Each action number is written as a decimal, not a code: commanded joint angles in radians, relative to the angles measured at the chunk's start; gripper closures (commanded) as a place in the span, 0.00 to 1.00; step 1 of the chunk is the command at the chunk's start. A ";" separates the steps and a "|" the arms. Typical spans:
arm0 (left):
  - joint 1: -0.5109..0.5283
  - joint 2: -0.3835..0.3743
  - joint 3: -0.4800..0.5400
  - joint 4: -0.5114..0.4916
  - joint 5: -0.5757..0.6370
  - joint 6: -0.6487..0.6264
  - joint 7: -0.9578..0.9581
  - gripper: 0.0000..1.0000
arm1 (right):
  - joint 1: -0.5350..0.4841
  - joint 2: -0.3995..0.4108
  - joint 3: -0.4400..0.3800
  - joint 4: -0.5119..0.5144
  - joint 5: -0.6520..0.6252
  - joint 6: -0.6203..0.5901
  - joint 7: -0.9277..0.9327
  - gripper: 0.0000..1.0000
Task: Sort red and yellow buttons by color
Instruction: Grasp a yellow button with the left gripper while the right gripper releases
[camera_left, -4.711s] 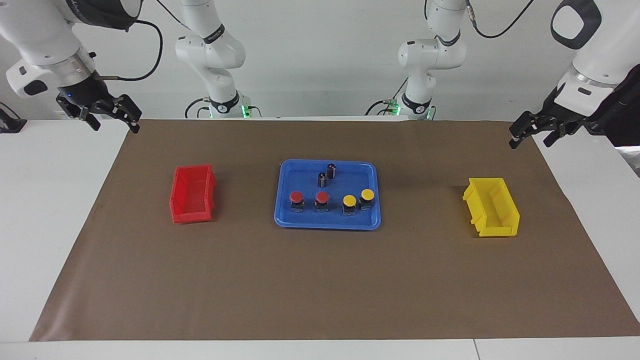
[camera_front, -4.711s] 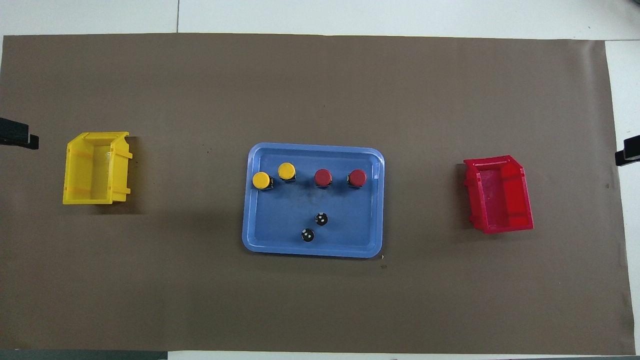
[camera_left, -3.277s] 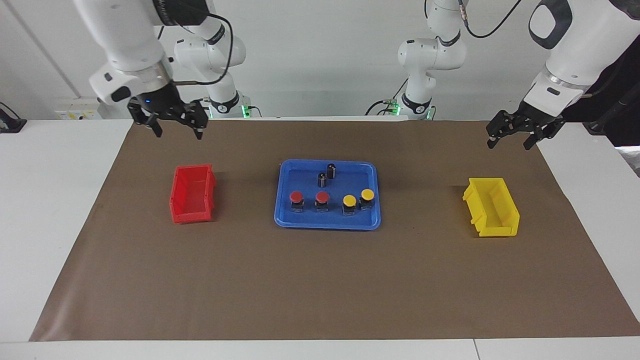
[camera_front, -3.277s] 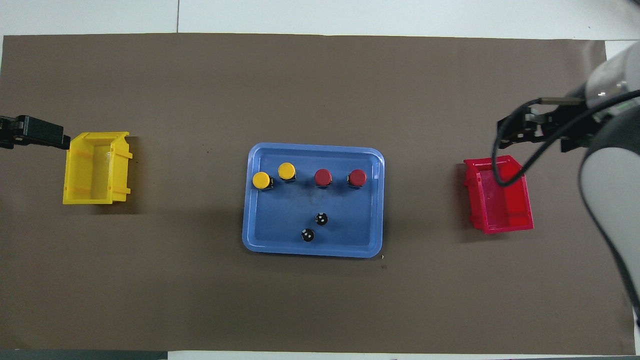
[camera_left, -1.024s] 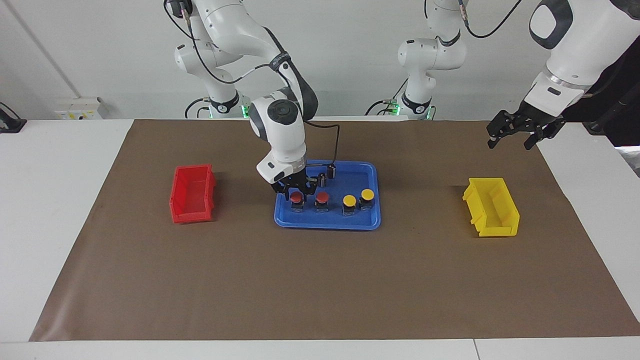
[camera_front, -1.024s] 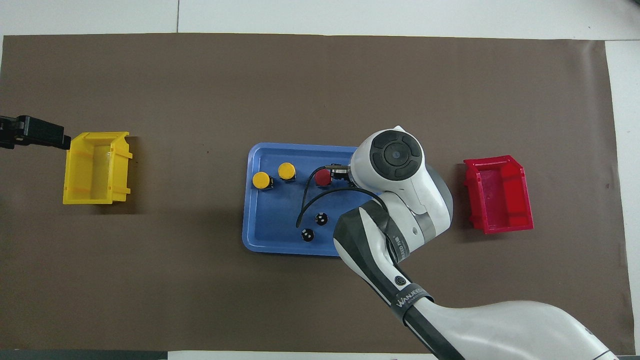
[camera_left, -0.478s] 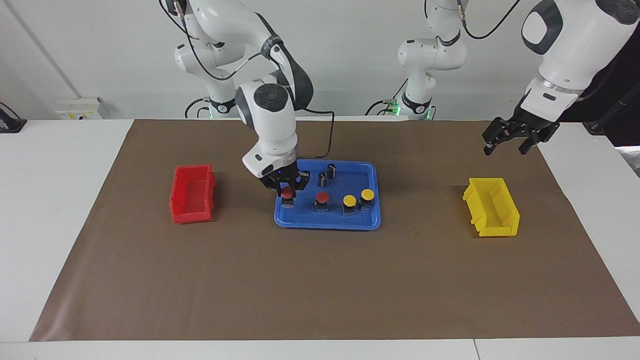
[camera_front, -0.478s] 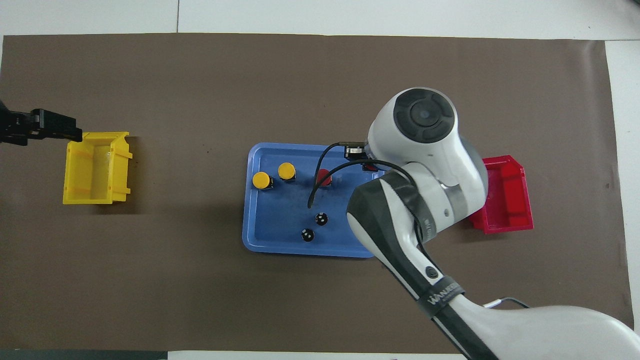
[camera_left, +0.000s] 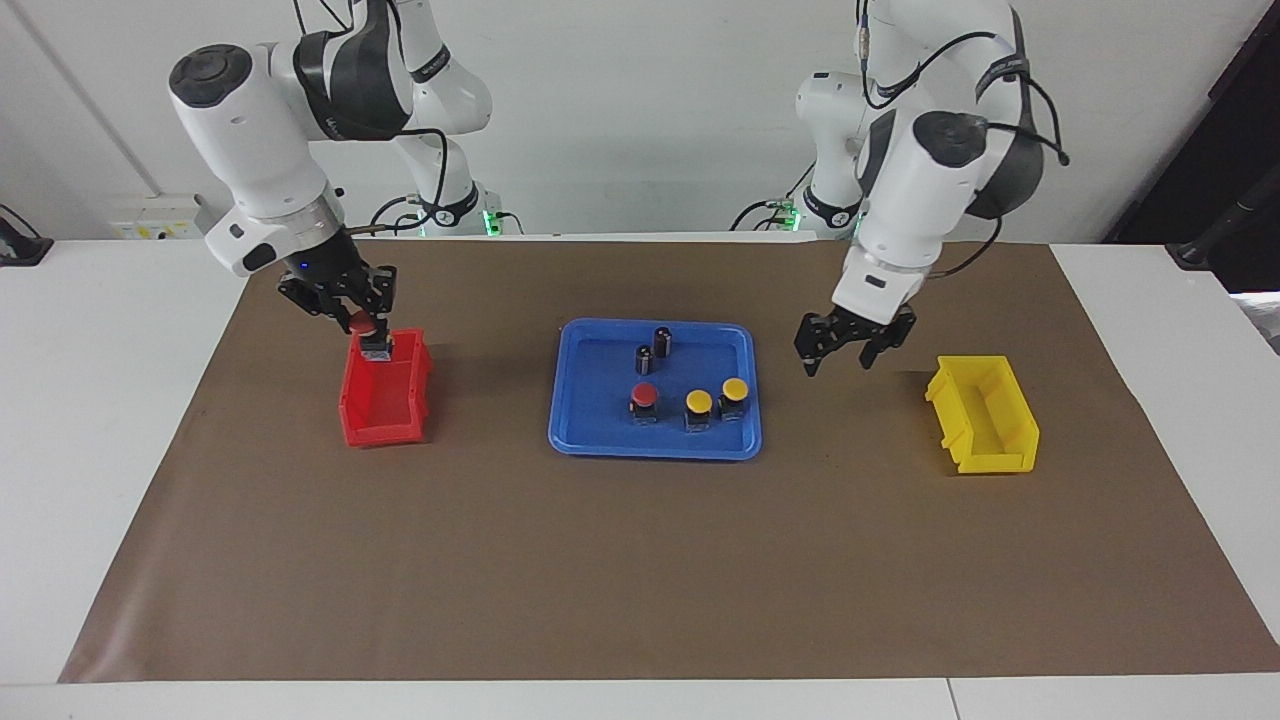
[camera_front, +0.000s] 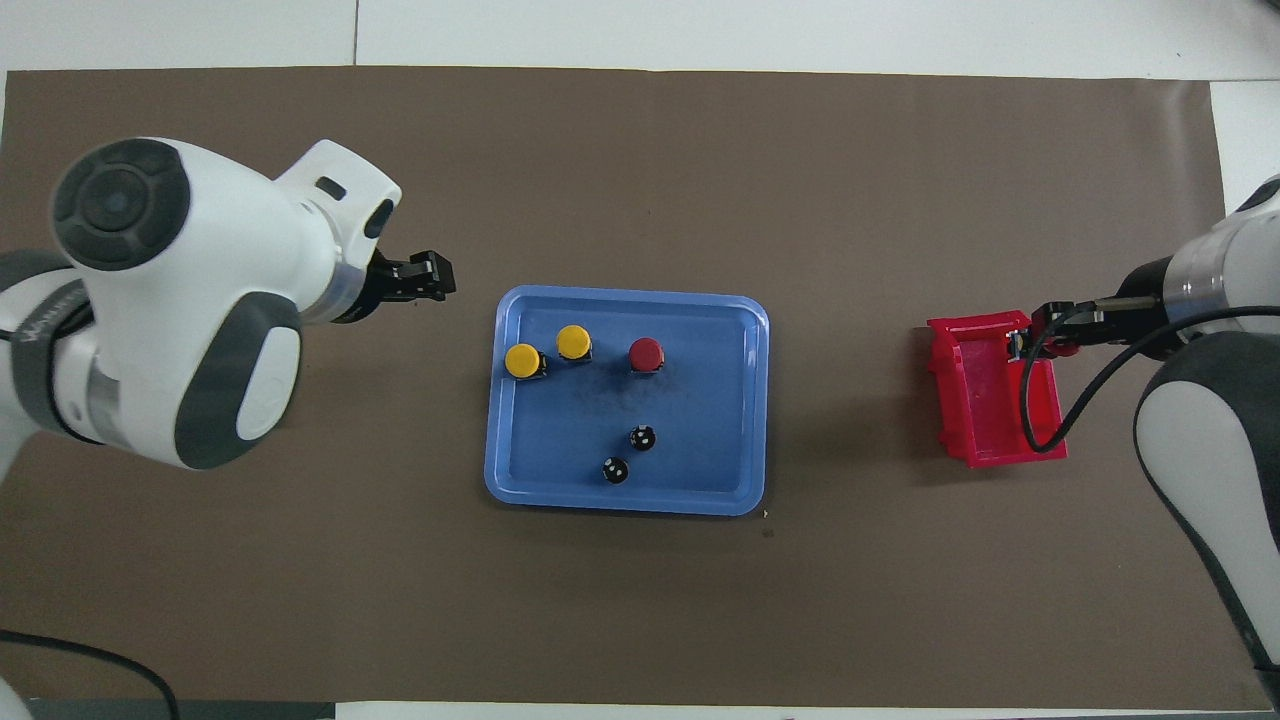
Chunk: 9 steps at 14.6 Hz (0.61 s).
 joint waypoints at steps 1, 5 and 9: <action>-0.067 0.009 0.017 -0.063 -0.002 0.106 -0.072 0.23 | -0.014 -0.039 0.019 -0.162 0.017 0.128 -0.052 0.76; -0.133 0.047 0.017 -0.104 -0.002 0.165 -0.119 0.24 | -0.031 -0.024 0.019 -0.202 0.017 0.158 -0.064 0.76; -0.143 0.043 0.015 -0.133 -0.002 0.165 -0.118 0.25 | -0.057 -0.024 0.018 -0.239 0.017 0.168 -0.089 0.76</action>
